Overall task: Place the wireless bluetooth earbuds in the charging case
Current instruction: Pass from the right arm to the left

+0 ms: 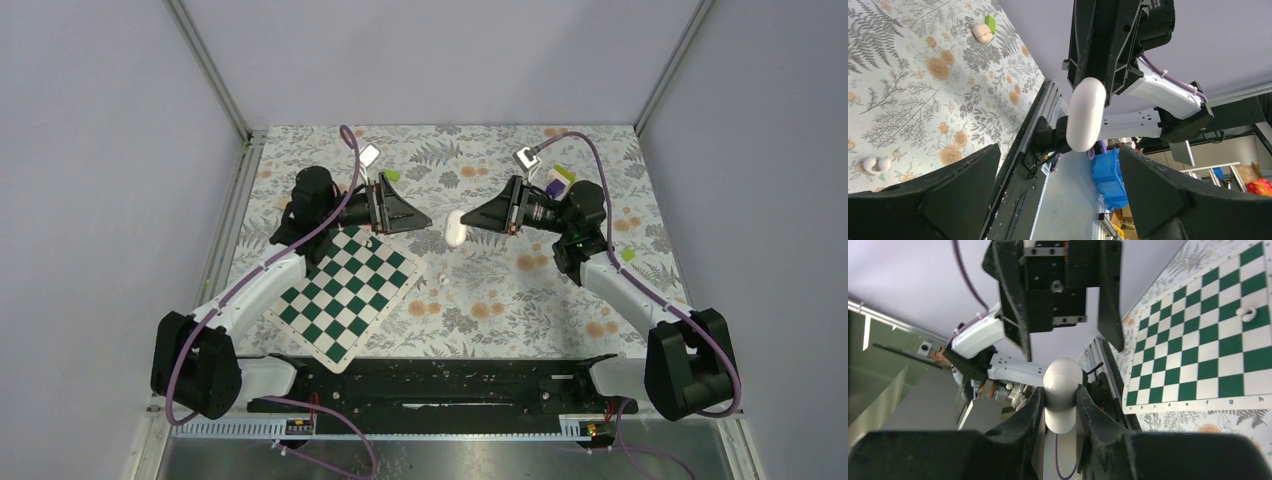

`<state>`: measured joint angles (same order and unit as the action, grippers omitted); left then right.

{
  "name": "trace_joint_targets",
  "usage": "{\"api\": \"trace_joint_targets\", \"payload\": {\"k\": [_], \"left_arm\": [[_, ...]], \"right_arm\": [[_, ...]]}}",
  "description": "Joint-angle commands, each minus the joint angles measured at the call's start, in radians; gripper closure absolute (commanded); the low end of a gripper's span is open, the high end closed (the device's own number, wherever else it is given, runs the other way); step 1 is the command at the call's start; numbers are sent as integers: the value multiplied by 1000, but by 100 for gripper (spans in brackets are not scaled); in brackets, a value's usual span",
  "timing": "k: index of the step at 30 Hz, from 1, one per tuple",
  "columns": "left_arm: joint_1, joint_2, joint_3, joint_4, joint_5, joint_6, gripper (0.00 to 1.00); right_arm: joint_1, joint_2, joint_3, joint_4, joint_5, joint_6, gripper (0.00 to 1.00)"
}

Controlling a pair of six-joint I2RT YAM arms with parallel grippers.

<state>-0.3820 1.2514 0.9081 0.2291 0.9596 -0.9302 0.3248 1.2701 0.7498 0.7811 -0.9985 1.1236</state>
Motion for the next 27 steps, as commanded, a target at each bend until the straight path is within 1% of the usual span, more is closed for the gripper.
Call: {"api": "trace_joint_targets", "payload": {"k": [1, 8, 12, 14, 17, 21, 25, 27], "left_arm": [[-13, 24, -39, 309, 87, -149, 11], [-67, 97, -97, 750, 102, -431, 15], [-85, 187, -115, 1072, 92, -649, 24], [-92, 231, -107, 1176, 98, -742, 30], [-105, 246, -104, 1184, 102, -742, 32], [-115, 236, -102, 1166, 99, -723, 36], [-125, 221, -95, 1079, 111, -664, 42], [-133, 210, -91, 983, 117, -608, 43]], "right_arm": [[-1, 26, 0, 252, -97, 114, 100], [-1, 57, -8, 370, -106, 194, 100], [-1, 84, -5, 433, -107, 240, 100], [-1, 99, -6, 459, -105, 262, 100], [-1, 116, -7, 510, -103, 299, 100], [-1, 123, -9, 517, -100, 305, 100], [-1, 126, -9, 516, -95, 305, 100], [-1, 125, -8, 515, -95, 305, 100]]}}
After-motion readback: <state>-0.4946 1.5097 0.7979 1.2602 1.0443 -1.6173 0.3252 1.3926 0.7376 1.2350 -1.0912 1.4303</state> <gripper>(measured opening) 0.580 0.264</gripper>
